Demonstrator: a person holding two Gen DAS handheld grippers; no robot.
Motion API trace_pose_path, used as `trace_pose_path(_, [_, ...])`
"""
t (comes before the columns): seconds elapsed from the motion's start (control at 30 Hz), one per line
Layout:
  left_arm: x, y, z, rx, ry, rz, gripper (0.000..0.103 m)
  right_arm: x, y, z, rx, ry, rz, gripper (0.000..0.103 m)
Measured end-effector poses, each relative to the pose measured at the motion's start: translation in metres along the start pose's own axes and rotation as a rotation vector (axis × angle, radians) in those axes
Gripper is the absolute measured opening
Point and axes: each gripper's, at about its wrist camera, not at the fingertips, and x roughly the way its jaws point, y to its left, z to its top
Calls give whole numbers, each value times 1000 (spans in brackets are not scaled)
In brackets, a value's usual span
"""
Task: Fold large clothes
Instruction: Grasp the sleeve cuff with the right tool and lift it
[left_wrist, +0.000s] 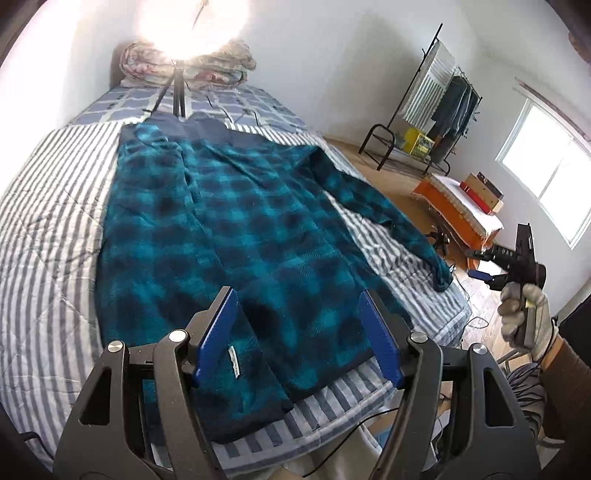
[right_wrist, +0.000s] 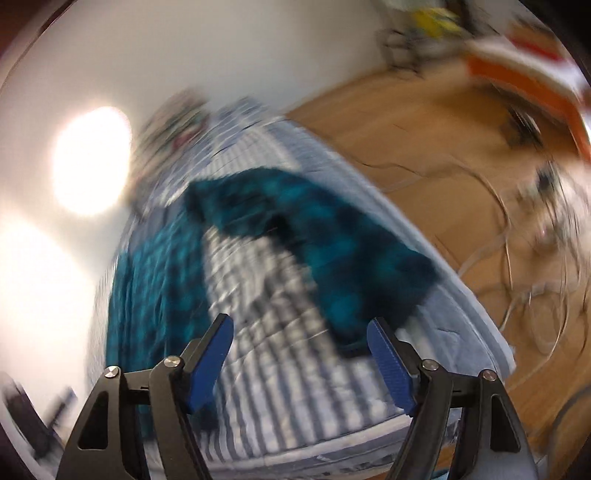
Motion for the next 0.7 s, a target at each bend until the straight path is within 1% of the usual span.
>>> trace_pose_path(0.07, [10, 3, -5, -18, 24, -8, 70, 4, -20, 5, 91, -3, -4, 68])
trace_pose_path(0.1, [15, 5, -8, -34, 38, -13, 70, 8, -34, 8, 149, -4, -7, 67])
trace_pose_path(0.17, [20, 8, -11, -56, 53, -13, 70, 15, -51, 10, 218, -7, -4, 66])
trace_pose_path(0.27, [22, 8, -14, -52, 54, -4, 70, 28, -67, 14, 300, -4, 15, 65])
trace_pose_path(0.33, [20, 8, -15, -43, 52, -1, 70, 37, -72, 15, 325, 5, 9, 63])
trace_pose_path(0.43, [18, 6, -19, -25, 51, 10, 70, 49, -78, 17, 353, 14, -6, 62])
trace_pose_path(0.53, [17, 5, -20, -14, 55, 13, 70, 54, -82, 19, 375, -5, -6, 61])
trace_pose_path(0.63, [17, 5, -21, -6, 63, 12, 70, 58, -81, 23, 359, -18, -19, 61])
trace_pose_path(0.67, [17, 4, -22, -3, 65, 11, 70, 59, -79, 25, 341, -22, -34, 59])
trace_pose_path(0.7, [17, 4, -22, -1, 66, 8, 70, 61, -75, 27, 318, -20, -53, 54])
